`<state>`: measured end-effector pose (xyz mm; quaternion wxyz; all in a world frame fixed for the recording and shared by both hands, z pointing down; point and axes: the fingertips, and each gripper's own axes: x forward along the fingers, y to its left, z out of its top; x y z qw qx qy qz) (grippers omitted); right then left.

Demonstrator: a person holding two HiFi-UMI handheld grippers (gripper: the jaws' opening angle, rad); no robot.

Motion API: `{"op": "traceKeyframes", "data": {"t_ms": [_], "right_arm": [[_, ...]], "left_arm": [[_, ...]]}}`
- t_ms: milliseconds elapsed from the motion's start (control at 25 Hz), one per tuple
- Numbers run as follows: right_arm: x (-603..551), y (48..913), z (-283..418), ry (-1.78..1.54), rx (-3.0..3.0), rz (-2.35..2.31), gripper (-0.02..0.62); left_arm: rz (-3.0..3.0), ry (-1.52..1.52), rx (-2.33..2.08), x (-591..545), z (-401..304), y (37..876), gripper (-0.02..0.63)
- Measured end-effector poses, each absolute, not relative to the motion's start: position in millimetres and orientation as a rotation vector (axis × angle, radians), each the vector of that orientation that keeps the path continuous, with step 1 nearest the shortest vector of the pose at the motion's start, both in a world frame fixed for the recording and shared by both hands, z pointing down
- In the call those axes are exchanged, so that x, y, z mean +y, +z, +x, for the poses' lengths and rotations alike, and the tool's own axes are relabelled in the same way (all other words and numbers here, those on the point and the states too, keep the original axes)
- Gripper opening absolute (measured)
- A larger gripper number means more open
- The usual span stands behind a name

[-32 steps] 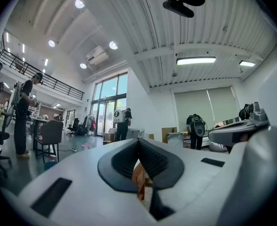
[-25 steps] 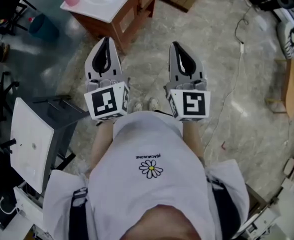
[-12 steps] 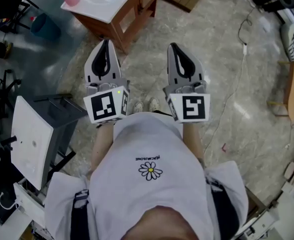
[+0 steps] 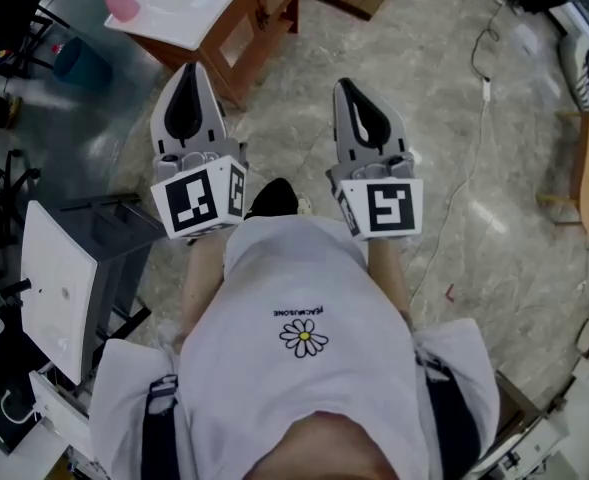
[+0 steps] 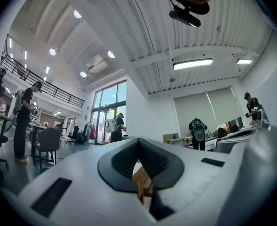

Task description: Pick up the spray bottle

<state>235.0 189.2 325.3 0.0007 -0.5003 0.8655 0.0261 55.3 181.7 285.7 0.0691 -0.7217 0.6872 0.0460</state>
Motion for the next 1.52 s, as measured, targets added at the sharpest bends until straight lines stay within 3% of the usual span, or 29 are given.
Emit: {"op": "traceKeyframes", "data": {"t_ms": [720,1520], "right_arm": [[147,321,263,0.158,2.686,-1.592,0.029],[-32,335,200,0.125,2.803,-1.524,0.029]], "left_arm": [[-2.17,0.189,2.047,130,70,290,0.02],[-2.212,0.215,2.028,-61,25,289,0.02]]}}
